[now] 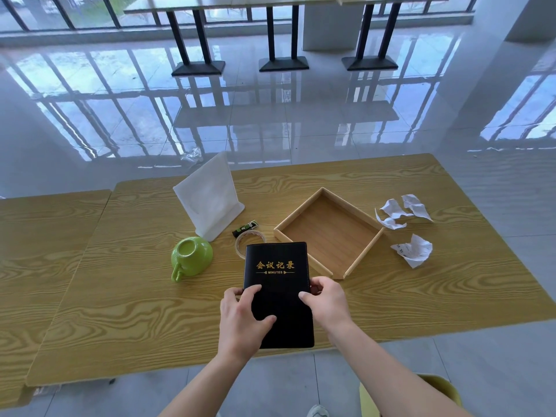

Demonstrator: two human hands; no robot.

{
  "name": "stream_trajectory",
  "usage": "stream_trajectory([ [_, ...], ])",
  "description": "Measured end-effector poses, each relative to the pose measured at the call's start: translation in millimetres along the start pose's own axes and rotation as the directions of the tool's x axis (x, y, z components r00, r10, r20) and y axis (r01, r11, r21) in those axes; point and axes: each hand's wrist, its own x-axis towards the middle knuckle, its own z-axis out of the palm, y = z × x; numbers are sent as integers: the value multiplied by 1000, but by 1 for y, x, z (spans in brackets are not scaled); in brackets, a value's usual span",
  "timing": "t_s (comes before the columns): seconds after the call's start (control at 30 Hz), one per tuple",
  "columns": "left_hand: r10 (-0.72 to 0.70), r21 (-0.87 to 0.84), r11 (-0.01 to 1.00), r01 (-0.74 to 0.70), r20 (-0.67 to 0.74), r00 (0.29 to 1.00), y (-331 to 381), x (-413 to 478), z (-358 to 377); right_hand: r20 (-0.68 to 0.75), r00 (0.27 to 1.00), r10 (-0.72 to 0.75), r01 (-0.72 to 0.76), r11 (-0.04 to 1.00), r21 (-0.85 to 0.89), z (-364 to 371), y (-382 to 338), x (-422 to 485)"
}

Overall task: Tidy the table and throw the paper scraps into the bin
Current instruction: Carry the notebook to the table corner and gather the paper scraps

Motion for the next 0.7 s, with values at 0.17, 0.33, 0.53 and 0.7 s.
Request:
stream_trajectory([
  [0.17, 18, -7, 1000, -18, -29, 999, 20, -2, 6, -5, 1000, -17, 17, 1000, 19, -21, 1, 5],
  [0.33, 18, -25, 1000, -20, -57, 998, 38, 0, 9, -26, 999, -38, 39, 998, 54, -37, 1, 6],
  [0.53, 69, -28, 997, -69, -28, 997, 53, 15, 13, -74, 996, -51, 54, 998, 34, -53, -2, 9],
  [0.7, 143, -35, 989, -143, 20, 989, 62, 40, 14, -158, 987, -25, 32, 999, 42, -60, -8, 16],
])
